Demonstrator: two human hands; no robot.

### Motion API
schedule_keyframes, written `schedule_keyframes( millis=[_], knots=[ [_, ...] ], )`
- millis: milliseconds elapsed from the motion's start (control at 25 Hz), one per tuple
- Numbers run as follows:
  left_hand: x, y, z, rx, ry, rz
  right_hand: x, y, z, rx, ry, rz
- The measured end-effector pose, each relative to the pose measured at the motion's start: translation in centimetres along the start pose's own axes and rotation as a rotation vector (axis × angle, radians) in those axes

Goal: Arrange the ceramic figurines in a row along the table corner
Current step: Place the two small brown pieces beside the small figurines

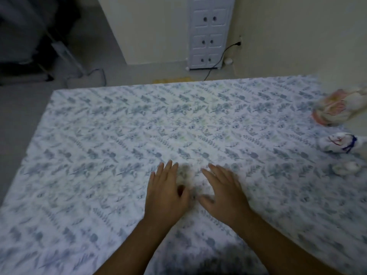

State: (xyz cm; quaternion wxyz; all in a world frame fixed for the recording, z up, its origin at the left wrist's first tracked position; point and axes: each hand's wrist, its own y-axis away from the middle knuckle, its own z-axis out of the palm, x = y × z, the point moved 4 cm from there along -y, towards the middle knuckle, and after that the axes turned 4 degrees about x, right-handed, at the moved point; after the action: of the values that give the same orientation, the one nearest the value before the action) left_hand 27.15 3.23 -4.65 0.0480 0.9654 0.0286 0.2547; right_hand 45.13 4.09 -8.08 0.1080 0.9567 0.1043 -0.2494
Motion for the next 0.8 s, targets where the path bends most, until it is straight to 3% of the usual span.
schedule_keyframes(
  millis=[200, 360, 560, 800],
  knots=[
    [-8.0, 2.5, -0.2, -0.14, 0.159, -0.089, -5.8, -1.4, 5.2, -0.109, -0.02, -0.032],
    [-8.6, 0.9, 0.9, -0.149, 0.226, -0.066, -6.0, -1.7, 6.3, 0.004, -0.181, 0.099],
    [-4.7, -1.1, 1.7, -0.189, 0.34, 0.049, -3.2, 0.7, 3.0, 0.168, -0.222, 0.239],
    [8.5, -2.8, 7.0, -0.277, 0.362, 0.398, 7.4, 6.8, -4.6, 0.477, -0.271, 0.444]
  ],
)
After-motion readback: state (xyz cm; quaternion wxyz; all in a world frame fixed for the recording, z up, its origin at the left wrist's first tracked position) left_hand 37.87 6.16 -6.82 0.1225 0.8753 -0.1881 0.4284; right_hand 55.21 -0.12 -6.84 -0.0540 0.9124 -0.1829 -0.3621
